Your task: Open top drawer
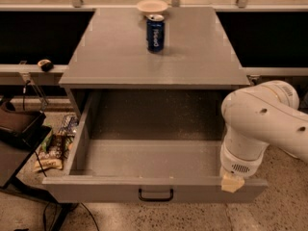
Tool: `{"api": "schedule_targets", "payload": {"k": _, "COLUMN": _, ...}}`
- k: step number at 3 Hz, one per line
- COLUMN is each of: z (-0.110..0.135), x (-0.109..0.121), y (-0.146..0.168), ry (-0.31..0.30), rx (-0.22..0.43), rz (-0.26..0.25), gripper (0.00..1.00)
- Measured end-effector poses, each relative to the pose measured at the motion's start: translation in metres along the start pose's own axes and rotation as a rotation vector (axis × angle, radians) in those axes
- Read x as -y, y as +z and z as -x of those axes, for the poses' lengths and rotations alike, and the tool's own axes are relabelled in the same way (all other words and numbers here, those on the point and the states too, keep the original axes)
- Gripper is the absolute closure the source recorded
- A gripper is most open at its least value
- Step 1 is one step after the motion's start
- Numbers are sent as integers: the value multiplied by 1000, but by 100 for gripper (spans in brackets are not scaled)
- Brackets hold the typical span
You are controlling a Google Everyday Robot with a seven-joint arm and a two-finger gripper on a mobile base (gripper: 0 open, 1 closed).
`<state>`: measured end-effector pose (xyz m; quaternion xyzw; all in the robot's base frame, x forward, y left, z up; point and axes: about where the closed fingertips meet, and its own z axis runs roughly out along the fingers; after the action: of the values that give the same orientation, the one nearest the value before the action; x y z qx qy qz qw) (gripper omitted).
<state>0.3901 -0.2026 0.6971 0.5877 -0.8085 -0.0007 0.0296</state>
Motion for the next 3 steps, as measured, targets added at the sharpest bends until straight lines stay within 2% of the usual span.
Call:
{"api": "schedule_targets", "payload": {"k": 1, "z": -10, "x": -9, "y": -1, "ry": 9, "rx": -10, "rz": 9, "gripper": 100}}
{"api": "schedule_targets", "payload": {"k": 2, "z": -10, "x": -10, "y": -1, "ry": 9, "rx": -10, "rz": 9, "gripper": 100}}
{"api": "schedule_targets", "payload": {"k": 3, "z": -10, "x": -10, "y": -1, "ry": 9, "rx": -10, "rz": 9, "gripper": 84}}
